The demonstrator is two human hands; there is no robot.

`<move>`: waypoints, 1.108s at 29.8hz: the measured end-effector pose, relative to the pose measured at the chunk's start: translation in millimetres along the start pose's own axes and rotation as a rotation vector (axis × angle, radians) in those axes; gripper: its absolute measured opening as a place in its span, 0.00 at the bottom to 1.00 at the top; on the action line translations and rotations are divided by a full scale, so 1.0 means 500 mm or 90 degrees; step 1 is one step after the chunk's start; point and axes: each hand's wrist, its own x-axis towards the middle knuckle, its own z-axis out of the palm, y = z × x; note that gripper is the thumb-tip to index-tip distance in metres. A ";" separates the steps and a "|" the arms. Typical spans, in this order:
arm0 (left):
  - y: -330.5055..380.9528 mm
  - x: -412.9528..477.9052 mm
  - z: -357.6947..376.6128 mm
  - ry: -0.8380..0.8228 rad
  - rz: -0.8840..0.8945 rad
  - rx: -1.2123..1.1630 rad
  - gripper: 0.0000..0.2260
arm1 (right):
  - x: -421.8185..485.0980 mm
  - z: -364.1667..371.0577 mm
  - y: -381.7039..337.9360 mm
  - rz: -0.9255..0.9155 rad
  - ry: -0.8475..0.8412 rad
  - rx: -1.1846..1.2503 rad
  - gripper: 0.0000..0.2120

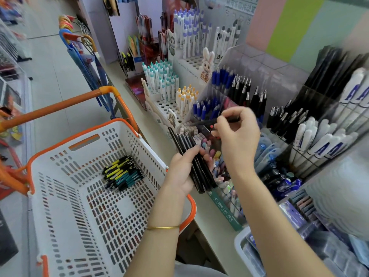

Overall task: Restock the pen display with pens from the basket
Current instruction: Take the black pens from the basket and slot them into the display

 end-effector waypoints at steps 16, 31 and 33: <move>0.010 0.019 -0.017 0.073 0.085 -0.017 0.08 | -0.081 -0.009 0.061 -0.050 -0.216 -0.222 0.07; -0.015 -0.013 0.016 -0.070 0.136 0.232 0.13 | 0.061 0.067 0.008 -0.003 -0.349 -0.255 0.11; -0.012 -0.012 0.011 -0.092 0.104 0.222 0.07 | 0.068 0.062 -0.007 0.037 -0.264 -0.121 0.08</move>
